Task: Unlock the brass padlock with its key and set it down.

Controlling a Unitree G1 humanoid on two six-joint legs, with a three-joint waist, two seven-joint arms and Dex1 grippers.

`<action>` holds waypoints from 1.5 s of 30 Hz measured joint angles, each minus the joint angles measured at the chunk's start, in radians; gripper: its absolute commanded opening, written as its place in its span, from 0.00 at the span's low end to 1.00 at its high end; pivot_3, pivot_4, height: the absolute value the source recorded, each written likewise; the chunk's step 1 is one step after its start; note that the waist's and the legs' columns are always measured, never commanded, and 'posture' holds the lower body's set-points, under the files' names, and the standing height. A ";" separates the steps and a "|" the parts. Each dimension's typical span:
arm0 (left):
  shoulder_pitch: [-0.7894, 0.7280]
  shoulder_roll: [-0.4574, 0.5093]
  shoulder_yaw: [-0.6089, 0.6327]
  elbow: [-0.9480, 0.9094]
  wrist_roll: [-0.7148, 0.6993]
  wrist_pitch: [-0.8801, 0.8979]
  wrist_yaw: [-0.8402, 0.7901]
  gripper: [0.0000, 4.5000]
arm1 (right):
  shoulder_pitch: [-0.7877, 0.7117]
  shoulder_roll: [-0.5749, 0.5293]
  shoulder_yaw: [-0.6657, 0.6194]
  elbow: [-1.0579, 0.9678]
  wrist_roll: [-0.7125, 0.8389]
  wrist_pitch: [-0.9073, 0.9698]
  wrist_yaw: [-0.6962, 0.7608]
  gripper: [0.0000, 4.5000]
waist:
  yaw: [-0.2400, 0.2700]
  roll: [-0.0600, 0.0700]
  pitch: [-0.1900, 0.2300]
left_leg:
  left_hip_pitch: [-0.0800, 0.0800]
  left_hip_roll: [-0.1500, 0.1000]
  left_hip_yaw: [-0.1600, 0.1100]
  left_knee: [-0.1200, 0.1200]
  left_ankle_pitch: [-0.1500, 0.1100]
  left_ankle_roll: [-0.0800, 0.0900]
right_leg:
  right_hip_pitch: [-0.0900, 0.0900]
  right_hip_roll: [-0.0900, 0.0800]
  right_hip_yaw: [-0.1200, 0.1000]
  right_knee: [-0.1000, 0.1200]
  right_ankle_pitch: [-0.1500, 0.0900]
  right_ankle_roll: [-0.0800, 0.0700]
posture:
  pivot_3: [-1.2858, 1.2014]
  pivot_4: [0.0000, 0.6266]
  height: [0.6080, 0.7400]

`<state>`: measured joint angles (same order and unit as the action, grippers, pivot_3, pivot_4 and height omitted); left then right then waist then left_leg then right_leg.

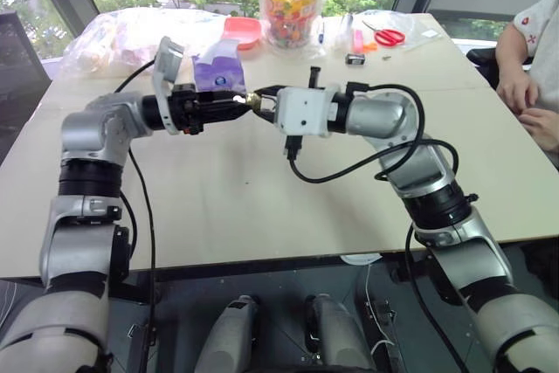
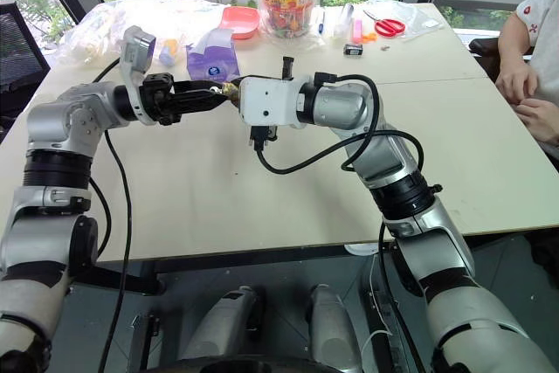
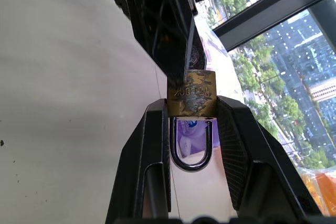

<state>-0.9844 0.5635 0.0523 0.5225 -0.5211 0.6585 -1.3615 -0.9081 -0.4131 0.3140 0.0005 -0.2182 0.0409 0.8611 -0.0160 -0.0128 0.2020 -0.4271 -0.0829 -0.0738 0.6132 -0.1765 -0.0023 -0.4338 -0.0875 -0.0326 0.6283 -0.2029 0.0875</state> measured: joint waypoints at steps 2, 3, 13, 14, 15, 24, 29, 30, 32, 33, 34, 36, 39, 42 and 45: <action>-0.011 -0.008 0.000 0.015 0.004 -0.009 0.004 0.48 | 0.000 0.000 0.001 -0.003 -0.003 0.005 0.000 0.15 | 0.000 0.000 0.000 | 0.000 0.000 0.000 0.000 0.000 0.000 | 0.000 0.000 0.000 0.000 0.000 0.000 | 0.52 0.24 1.00; -0.017 -0.013 0.000 0.023 0.008 -0.013 0.007 0.48 | 0.001 0.000 0.001 -0.006 -0.004 0.008 0.000 0.15 | 0.000 0.000 0.000 | 0.000 0.000 0.000 0.000 0.000 0.000 | 0.000 0.000 0.000 0.000 0.000 0.000 | 0.52 0.24 1.00; -0.032 -0.039 -0.003 0.048 0.011 -0.011 -0.014 0.00 | 0.004 -0.001 0.005 -0.018 -0.024 0.039 -0.021 0.15 | 0.000 0.000 0.000 | 0.000 0.000 0.000 0.000 0.000 0.000 | 0.000 0.000 0.000 0.000 0.000 0.000 | 0.52 0.24 1.00; -0.032 -0.039 -0.003 0.048 0.011 -0.011 -0.014 0.00 | 0.004 -0.001 0.005 -0.018 -0.024 0.039 -0.021 0.15 | 0.000 0.000 0.000 | 0.000 0.000 0.000 0.000 0.000 0.000 | 0.000 0.000 0.000 0.000 0.000 0.000 | 0.52 0.24 1.00; -0.032 -0.039 -0.004 0.048 0.012 -0.012 -0.014 0.00 | 0.004 -0.002 0.006 -0.018 -0.024 0.039 -0.021 0.15 | 0.000 0.000 0.000 | 0.000 0.000 0.000 0.000 0.000 0.000 | 0.000 0.000 0.000 0.000 0.000 0.000 | 0.52 0.24 1.00; -0.030 -0.031 -0.004 0.046 0.031 -0.017 0.009 0.00 | 0.007 -0.011 0.001 -0.024 -0.013 0.056 -0.017 0.91 | 0.000 0.000 0.000 | 0.000 0.000 0.000 0.000 0.000 0.000 | 0.000 0.000 0.000 0.000 0.000 0.000 | 0.52 0.24 1.00; -0.012 -0.023 0.005 0.015 0.027 -0.004 0.013 0.00 | 0.087 -0.001 -0.086 -0.130 0.064 0.210 -0.032 0.99 | 0.004 0.000 0.000 | 0.000 0.000 0.000 0.000 0.000 0.000 | 0.000 -0.001 0.001 0.000 0.000 0.000 | 0.52 0.24 1.00; -0.009 -0.023 0.007 0.012 0.026 0.004 0.012 0.00 | 0.100 0.023 -0.124 -0.172 0.114 0.283 -0.040 0.99 | 0.003 0.000 0.000 | 0.000 0.000 0.000 0.000 0.000 0.000 | 0.000 0.000 0.001 0.000 0.000 0.000 | 0.52 0.24 1.00; -0.008 -0.026 0.008 -0.004 0.015 0.010 0.011 0.00 | 0.103 0.056 -0.176 -0.238 0.176 0.378 -0.071 0.99 | 0.002 0.000 0.000 | 0.000 0.000 -0.001 0.000 0.000 0.000 | 0.000 0.000 0.001 0.000 0.000 0.000 | 0.52 0.24 1.00; -0.007 -0.027 0.008 -0.016 0.008 0.010 0.010 0.00 | 0.103 0.057 -0.188 -0.257 0.187 0.403 -0.084 0.99 | 0.002 0.000 0.000 | 0.000 0.000 -0.001 0.000 0.000 0.000 | 0.000 0.000 0.001 0.000 0.000 0.000 | 0.52 0.24 1.00; -0.007 -0.027 0.010 -0.026 0.001 0.013 0.009 0.00 | 0.103 0.057 -0.195 -0.265 0.193 0.422 -0.099 0.99 | 0.002 0.000 0.000 | 0.000 0.000 -0.001 0.000 0.000 0.000 | 0.000 0.000 0.001 0.000 0.000 0.000 | 0.52 0.24 1.00; -0.007 -0.027 0.012 -0.034 -0.013 0.017 0.007 0.00 | 0.103 0.057 -0.200 -0.263 0.194 0.441 -0.123 0.99 | 0.002 0.000 0.000 | 0.000 0.000 0.000 0.000 0.000 0.000 | 0.000 0.000 0.001 0.000 0.000 0.000 | 0.52 0.24 1.00; -0.005 -0.027 0.012 -0.036 -0.016 0.027 0.005 0.00 | 0.103 0.070 -0.204 -0.257 0.204 0.453 -0.168 0.99 | 0.002 0.000 0.000 | 0.000 0.000 0.000 0.000 0.000 0.000 | 0.000 0.000 0.001 0.000 0.000 0.000 | 0.52 0.24 1.00; 0.002 -0.027 0.012 -0.051 -0.030 0.032 -0.007 0.00 | 0.103 0.068 -0.203 -0.226 0.203 0.449 -0.190 0.99 | 0.002 0.000 0.000 | 0.000 0.000 0.000 0.000 0.000 0.000 | 0.000 -0.001 0.001 0.000 0.000 0.000 | 0.52 0.24 1.00; 0.003 -0.026 0.012 -0.069 -0.036 0.032 -0.010 0.00 | 0.102 0.061 -0.198 -0.203 0.202 0.433 -0.196 0.99 | 0.002 0.000 0.000 | 0.000 0.000 0.000 0.000 0.000 0.000 | 0.000 -0.001 0.001 0.000 0.000 0.000 | 0.52 0.24 1.00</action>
<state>-0.9815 0.5376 0.0642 0.4537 -0.5570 0.6902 -1.3719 -0.8057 -0.3525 0.1156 -0.2026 -0.0161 0.4736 0.6647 -0.0135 -0.0128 0.2020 -0.4273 -0.0827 -0.0740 0.6132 -0.1766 -0.0023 -0.4338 -0.0880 -0.0318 0.6281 -0.2028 0.0872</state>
